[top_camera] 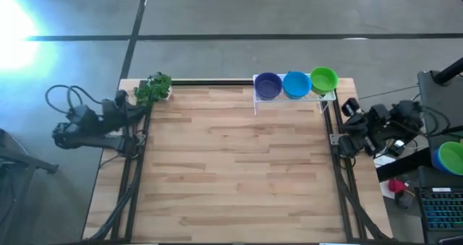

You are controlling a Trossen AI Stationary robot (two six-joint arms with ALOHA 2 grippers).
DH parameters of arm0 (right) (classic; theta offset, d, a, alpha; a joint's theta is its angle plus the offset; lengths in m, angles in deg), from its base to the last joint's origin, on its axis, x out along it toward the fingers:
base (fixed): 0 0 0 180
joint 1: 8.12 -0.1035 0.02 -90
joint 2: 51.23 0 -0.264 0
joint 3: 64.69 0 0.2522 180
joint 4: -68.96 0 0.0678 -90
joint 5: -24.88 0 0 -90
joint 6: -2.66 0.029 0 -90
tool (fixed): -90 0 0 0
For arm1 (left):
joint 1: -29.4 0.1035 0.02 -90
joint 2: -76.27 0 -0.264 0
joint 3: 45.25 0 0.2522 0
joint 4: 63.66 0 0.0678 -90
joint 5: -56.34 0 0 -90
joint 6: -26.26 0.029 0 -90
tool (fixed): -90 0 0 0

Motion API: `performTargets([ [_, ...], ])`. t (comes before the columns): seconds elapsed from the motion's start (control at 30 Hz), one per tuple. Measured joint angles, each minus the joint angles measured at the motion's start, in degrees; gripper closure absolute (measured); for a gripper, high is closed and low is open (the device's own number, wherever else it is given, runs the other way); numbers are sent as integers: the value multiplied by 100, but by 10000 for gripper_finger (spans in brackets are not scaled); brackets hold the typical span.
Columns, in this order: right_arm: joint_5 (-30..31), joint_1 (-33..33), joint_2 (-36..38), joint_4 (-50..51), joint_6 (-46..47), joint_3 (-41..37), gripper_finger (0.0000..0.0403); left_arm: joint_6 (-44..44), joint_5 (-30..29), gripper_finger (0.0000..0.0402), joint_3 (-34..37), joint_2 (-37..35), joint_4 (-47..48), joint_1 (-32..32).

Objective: Pick & Place Mini bowls
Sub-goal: Return to Home Position

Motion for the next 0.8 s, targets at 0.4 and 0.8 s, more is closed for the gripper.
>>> performTargets([
  [0.4, 9, -1, 4, -1413, -187, -1662, 394, -136, 2, 401, 1697, -11, -1391, 0],
  [0.8, 136, 3, 12, -1960, -311, -2761, 394, -429, 27, 402, 2890, -13, -2297, 0],
])
